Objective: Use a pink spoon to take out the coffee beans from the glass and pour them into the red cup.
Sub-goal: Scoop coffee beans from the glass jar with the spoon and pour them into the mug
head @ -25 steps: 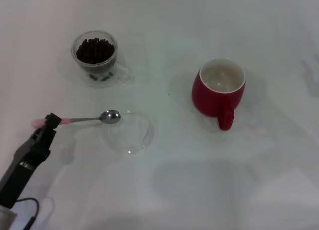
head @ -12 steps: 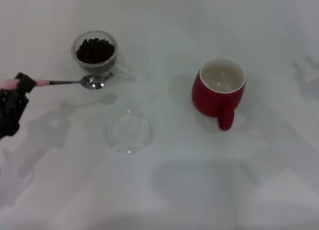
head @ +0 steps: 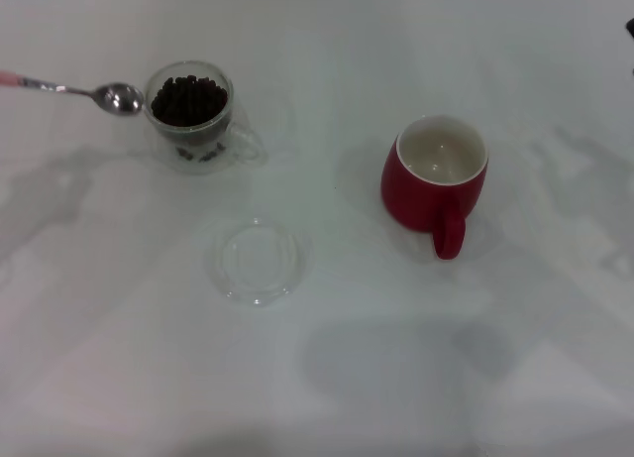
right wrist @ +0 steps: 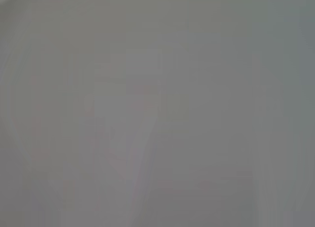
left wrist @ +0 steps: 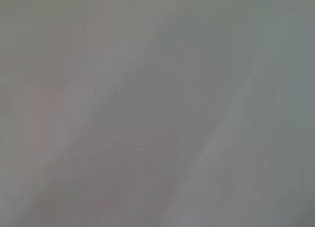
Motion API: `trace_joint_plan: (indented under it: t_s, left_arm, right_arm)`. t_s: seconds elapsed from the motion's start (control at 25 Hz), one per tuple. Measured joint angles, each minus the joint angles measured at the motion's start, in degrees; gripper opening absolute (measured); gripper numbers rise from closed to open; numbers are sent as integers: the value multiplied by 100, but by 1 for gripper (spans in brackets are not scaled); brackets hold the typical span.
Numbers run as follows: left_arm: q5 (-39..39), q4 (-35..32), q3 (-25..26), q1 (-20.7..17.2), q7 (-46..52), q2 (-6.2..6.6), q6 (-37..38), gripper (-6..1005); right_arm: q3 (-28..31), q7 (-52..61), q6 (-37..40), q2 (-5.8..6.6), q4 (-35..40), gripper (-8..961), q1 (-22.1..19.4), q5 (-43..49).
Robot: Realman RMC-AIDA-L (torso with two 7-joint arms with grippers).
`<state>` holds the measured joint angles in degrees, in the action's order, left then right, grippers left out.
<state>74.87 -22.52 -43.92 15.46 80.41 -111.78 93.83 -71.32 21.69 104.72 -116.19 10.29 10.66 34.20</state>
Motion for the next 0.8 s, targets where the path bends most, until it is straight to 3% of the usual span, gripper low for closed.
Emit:
trace_joint_plan:
  t_s: [0.16,0.44,0.56,0.8]
  left_arm:
    - [173,-259,-24,313,766,316,-103,125]
    - [748,-769,-19,710,1784,573,-385,125]
    - [1203,-821,-13,962,2199,627,-639,125]
    - [1755,-831,-31,1337,2443,614,-1108,125]
  right_arm:
    - [-200,76,109,-1,-11,345,20,0]
    - [-222,134,414,0,-121,345,6,1]
    - [-223,160,510,8,-132,345,-21,1]
    - [-183,175,618,20,-251,345,-45,-2]
